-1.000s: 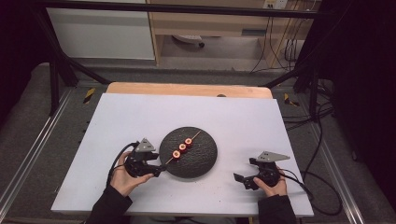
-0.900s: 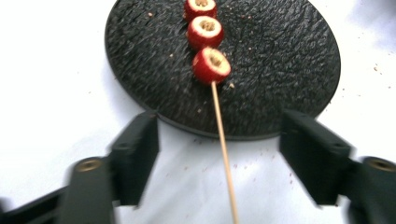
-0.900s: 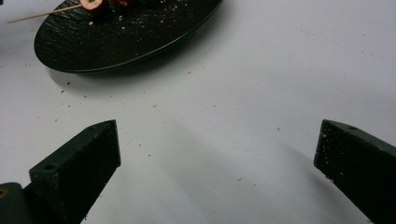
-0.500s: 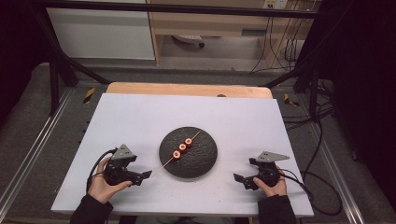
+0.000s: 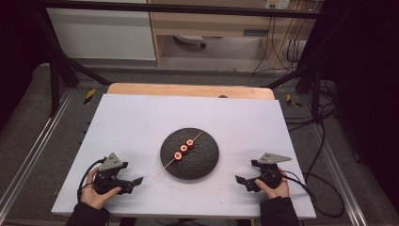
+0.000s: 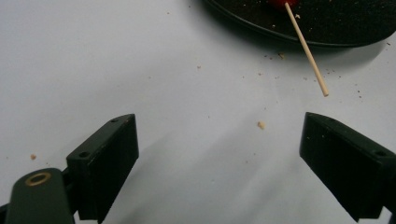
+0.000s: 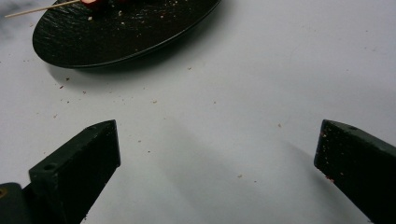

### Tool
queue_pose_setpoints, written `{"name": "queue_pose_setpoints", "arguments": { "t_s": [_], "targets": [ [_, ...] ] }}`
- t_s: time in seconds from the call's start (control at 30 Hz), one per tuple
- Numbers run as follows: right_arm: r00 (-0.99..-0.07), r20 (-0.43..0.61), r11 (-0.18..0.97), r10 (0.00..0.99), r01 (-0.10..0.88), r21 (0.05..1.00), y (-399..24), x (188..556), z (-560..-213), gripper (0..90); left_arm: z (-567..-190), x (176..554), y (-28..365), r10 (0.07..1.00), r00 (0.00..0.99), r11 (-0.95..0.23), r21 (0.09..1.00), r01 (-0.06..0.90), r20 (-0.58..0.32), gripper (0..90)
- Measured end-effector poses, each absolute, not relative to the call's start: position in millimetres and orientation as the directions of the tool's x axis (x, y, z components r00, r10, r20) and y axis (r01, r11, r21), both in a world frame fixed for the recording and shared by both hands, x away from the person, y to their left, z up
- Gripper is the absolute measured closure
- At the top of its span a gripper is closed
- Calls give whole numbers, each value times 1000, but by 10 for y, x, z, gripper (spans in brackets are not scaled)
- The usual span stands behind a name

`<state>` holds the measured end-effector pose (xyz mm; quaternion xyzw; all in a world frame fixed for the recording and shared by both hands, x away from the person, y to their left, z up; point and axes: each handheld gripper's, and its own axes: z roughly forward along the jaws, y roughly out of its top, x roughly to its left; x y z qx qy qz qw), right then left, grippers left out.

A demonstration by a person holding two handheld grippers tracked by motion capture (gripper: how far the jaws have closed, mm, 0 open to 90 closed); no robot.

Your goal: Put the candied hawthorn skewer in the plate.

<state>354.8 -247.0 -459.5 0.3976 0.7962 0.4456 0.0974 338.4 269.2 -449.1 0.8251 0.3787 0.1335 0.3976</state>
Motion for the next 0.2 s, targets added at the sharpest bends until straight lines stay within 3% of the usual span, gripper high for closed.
{"name": "queue_pose_setpoints", "arguments": {
  "t_s": [0.2],
  "targets": [
    [-666,195,293,720,547,784,-2467,3550,-4606,9,-4524,3395,2711,733,675,-397,751,527,-86,115]
  ]
}}
